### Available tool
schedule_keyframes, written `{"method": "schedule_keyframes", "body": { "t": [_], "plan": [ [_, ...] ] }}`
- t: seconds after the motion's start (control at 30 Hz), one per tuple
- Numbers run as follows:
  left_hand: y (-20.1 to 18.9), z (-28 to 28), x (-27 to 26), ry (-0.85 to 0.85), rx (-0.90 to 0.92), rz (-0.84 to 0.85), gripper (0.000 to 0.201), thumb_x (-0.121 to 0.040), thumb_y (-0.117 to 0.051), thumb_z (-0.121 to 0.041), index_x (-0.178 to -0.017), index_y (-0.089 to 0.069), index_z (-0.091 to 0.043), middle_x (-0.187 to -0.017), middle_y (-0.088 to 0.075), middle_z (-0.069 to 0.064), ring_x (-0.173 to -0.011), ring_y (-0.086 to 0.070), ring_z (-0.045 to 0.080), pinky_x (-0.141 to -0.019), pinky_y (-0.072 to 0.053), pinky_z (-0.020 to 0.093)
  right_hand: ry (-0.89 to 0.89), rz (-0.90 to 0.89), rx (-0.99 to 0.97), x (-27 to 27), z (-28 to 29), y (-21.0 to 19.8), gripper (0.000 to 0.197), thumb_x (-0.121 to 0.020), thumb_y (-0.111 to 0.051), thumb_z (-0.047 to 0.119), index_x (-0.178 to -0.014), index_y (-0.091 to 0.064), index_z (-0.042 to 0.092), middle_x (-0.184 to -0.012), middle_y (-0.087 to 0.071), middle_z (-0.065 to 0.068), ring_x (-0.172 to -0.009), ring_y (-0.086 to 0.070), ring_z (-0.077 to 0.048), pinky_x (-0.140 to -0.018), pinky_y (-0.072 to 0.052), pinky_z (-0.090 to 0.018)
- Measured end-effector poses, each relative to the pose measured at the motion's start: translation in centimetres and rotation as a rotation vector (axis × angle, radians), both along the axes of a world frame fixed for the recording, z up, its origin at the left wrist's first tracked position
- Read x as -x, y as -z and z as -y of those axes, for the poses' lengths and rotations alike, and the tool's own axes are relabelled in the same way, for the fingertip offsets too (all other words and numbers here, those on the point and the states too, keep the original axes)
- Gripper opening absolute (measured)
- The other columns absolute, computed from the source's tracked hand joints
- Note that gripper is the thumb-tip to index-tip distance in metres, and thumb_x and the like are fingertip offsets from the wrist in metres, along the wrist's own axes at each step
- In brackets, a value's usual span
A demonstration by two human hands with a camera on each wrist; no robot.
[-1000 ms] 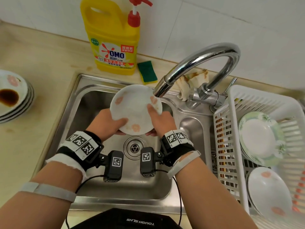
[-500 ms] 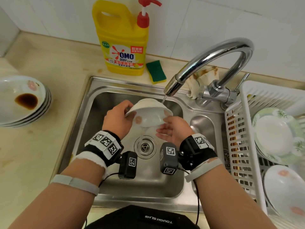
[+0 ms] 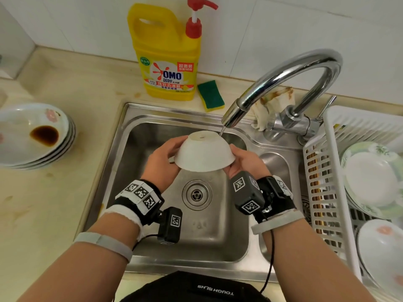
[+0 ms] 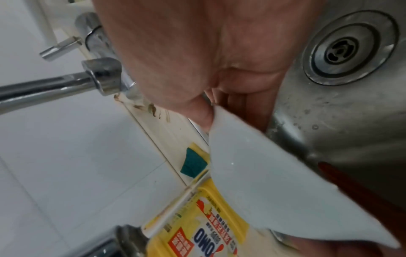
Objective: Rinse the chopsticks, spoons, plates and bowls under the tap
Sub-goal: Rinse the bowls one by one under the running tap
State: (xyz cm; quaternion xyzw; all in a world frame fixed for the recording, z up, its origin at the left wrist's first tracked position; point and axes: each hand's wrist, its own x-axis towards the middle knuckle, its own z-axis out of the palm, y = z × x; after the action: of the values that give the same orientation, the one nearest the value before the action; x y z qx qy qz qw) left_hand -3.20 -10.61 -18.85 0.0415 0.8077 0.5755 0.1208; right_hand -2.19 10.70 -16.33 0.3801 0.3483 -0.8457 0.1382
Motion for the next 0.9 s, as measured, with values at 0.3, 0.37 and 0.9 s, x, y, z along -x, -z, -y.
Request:
{"method": "schedule_keyframes", "body": {
  "t": [0.3, 0.37, 0.9],
  "plan": [
    [-0.4, -0.4, 0.4, -0.215, -0.519, 0.51, 0.057, -0.093, -0.048, 0.015, -0.143, -0.05, -0.014, -0.122, -0.07, 0.016, -0.108, -0.07, 0.027, -0.085, -0.061, 0.039, -0.142, -0.15, -0.228, 0.3, -0.9, -1.0, 0.039, -0.105, -0.038, -0.001, -0.141, -0.05, 0.006, -0.114, -0.063, -0.009, -0.089, -0.068, -0.023, -0.052, -0.058, -0.03],
    [-0.5, -0.6, 0.7, -0.243, -0.59, 0.556, 0.053, -0.093, -0.045, 0.011, -0.14, -0.054, -0.013, -0.124, -0.069, 0.018, -0.108, -0.067, 0.03, -0.094, -0.057, 0.048, -0.145, -0.141, -0.254, 0.2, -0.9, -1.0, 0.04, -0.103, -0.044, 0.001, -0.138, -0.058, 0.012, -0.12, -0.065, -0.01, -0.1, -0.064, -0.027, -0.057, -0.058, -0.031],
    [0.2, -2.3, 0.8, -0.245, -0.655, 0.642, 0.031, -0.109, -0.044, -0.021, -0.136, -0.051, -0.007, -0.136, -0.061, 0.016, -0.126, -0.06, 0.034, -0.094, -0.057, 0.053, -0.726, -0.192, -1.179, 1.6, 0.0, 0.4, 0.122, -0.043, -0.079, 0.087, -0.145, -0.041, 0.031, -0.141, -0.049, 0.001, -0.129, -0.051, -0.019, -0.108, -0.048, -0.046]
  ]
}}
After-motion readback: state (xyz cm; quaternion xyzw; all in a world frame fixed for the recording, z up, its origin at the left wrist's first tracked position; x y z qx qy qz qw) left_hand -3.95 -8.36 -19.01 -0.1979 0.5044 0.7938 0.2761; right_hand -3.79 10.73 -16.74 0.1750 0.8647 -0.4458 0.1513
